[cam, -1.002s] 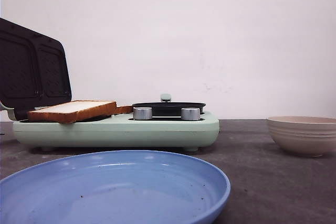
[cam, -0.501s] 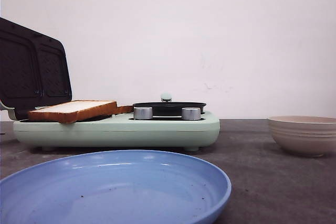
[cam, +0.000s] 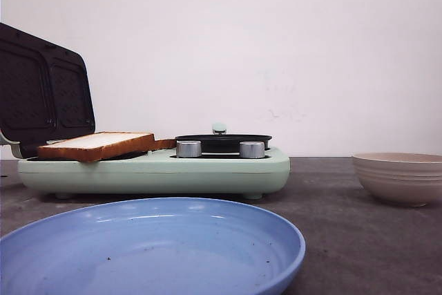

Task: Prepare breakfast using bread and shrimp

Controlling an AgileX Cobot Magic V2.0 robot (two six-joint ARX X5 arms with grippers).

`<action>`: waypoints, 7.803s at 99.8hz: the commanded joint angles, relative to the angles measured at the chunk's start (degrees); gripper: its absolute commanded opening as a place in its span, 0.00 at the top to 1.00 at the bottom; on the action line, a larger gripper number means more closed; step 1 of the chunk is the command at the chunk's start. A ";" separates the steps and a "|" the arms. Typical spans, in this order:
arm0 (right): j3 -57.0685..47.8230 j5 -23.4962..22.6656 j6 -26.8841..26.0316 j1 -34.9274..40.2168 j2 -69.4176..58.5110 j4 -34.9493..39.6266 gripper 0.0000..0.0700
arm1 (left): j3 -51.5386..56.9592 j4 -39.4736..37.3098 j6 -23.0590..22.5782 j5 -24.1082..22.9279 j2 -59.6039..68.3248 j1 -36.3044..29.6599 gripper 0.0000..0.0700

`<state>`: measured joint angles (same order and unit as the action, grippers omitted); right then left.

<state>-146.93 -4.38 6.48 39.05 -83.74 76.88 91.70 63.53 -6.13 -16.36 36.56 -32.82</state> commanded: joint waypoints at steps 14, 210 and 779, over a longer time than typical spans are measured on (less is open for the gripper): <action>8.09 1.05 2.16 0.52 3.96 1.14 0.99 | 0.46 -1.68 -0.72 -0.15 0.44 -1.07 1.00; 101.66 11.43 -15.08 0.57 56.65 -61.42 0.99 | -22.08 -42.03 23.56 25.22 30.64 48.11 1.00; 100.37 -16.52 -35.23 -45.40 -2.45 -58.18 0.58 | -0.26 -1.31 13.68 17.42 4.96 13.66 0.99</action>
<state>-45.50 -20.86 -26.04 -6.37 -84.44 20.05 90.70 62.83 8.25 1.26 41.19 -18.70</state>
